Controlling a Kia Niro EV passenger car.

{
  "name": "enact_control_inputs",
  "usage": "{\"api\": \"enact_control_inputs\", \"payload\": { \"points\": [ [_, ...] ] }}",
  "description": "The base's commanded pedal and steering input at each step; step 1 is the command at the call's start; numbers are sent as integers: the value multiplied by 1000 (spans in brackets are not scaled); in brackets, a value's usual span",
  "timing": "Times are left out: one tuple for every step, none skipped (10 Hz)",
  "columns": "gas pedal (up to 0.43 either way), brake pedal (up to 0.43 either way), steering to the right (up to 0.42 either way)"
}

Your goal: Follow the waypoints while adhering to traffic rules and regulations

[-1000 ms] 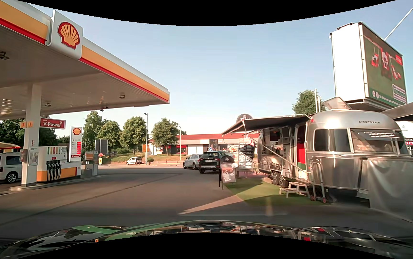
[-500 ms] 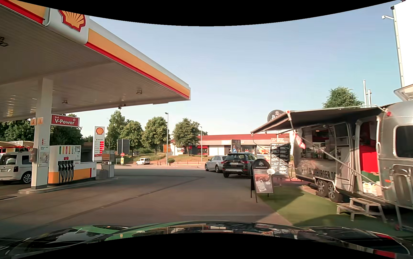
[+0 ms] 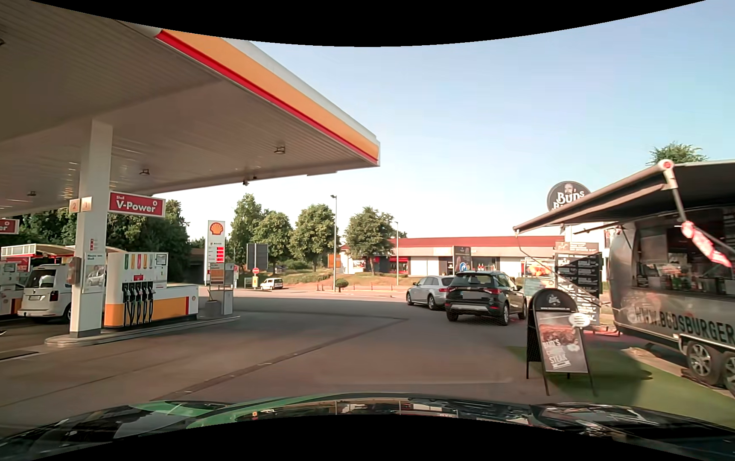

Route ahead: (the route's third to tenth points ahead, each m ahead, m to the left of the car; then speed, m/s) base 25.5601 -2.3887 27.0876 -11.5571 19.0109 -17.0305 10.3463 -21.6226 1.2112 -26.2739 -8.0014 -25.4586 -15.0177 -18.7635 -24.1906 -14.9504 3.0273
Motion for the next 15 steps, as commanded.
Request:
{"api": "enact_control_inputs", "payload": {
  "points": [
    [0, 0, -224],
    [0, 0, -223],
    [0, 0, -215],
    [0, 0, -190],
    [0, 0, -165],
    [0, 0, -155],
    [0, 0, -139],
    [0, 0, -109],
    [0, 0, -85],
    [0, 0, -61],
    [0, 0, -48],
    [0, 0, -41],
    [0, 0, -34],
    [0, 0, -29],
    [0, 0, -24]
  ]
}}
